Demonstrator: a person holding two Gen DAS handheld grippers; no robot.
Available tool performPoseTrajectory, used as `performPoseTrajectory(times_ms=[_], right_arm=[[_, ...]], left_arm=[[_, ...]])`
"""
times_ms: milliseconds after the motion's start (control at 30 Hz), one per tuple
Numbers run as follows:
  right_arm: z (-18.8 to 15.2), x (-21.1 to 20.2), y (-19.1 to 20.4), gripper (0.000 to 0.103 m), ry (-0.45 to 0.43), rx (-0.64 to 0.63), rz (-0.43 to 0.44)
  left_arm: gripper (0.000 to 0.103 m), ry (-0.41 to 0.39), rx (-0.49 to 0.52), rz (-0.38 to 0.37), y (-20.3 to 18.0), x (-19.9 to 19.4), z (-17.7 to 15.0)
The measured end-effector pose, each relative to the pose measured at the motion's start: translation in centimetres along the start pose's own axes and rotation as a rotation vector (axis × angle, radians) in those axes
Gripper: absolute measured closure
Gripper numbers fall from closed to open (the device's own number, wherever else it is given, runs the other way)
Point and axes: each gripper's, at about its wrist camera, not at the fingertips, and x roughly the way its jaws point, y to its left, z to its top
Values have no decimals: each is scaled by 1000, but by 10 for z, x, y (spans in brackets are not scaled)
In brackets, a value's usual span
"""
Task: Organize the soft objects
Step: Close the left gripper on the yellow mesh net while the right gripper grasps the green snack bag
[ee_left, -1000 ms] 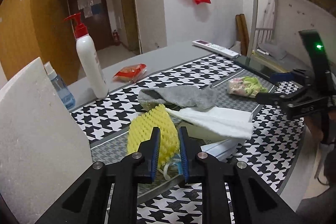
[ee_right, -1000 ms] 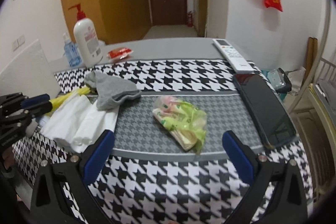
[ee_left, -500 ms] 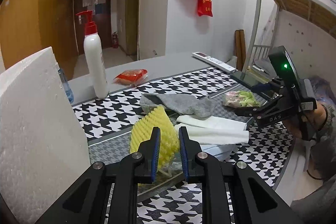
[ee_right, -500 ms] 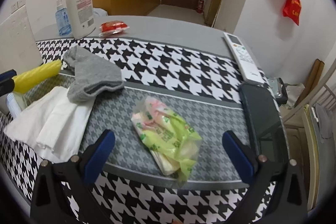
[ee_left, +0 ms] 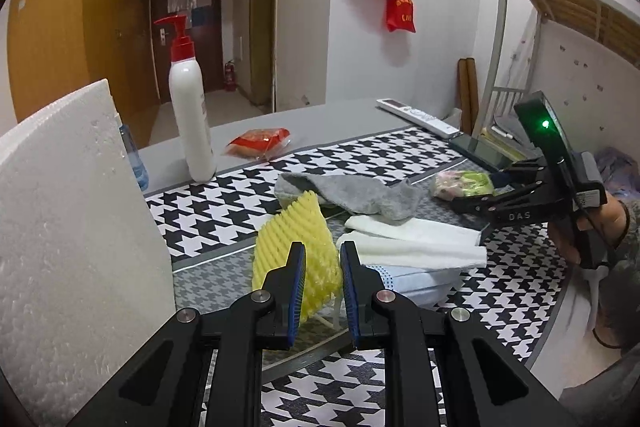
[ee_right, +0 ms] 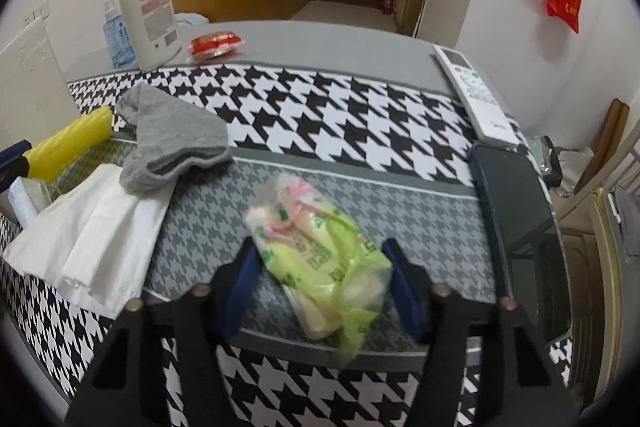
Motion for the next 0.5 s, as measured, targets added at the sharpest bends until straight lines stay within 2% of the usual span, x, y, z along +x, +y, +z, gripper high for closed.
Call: performPoseTrajectory(times_ms=[133,267,500], right_arm=[[-1,-6,0,55,-19,5,0],[-4,-15,-1,70,-46,23,11],[-13,-28,-3,75,-96,66,13]], left_arm=[[84,-35,-1,1,0,-6,0],[84,-49,0,5,-2,-7,1],[88,-98,-34,6,5,-12,1]])
